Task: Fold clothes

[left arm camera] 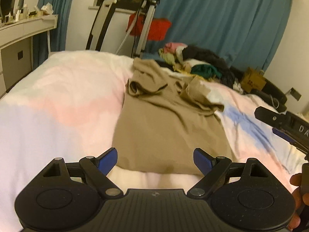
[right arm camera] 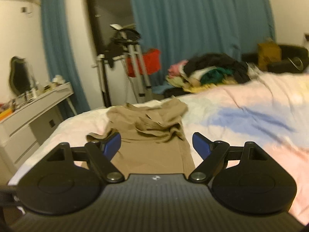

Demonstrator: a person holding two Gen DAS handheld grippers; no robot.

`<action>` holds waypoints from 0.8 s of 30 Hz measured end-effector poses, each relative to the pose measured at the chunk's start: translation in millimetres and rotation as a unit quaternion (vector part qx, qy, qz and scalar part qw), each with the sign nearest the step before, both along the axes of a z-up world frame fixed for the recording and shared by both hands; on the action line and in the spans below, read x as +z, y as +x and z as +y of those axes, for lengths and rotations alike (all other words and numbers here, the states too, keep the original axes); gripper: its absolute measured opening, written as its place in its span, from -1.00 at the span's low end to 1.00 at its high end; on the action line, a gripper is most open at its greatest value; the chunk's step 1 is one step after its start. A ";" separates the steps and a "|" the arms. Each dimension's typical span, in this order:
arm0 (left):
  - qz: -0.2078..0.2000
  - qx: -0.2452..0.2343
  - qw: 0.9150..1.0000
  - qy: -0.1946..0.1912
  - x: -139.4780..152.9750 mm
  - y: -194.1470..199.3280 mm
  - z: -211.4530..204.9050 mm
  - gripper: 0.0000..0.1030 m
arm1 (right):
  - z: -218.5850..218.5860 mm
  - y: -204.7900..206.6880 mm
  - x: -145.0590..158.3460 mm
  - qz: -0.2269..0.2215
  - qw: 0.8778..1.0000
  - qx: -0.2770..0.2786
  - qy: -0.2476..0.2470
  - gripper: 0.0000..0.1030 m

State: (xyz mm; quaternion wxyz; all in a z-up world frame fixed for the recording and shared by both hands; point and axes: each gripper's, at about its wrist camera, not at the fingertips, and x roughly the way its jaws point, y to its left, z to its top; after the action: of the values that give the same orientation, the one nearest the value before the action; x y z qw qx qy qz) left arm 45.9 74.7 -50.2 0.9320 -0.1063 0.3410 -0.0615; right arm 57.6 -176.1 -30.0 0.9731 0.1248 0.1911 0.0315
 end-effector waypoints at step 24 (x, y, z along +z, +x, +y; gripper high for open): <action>0.128 0.060 0.965 -0.219 -50.2 29.5 38.7 0.67 | -43.4 19.2 -104.1 0.242 0.850 0.043 0.466 0.64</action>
State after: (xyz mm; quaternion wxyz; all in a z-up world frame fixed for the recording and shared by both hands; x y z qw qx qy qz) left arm 75.3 113.4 -100.4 0.8365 -0.3350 0.4288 -0.0643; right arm 76.8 -219.5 -134.1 0.7212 0.5594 0.3883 0.1273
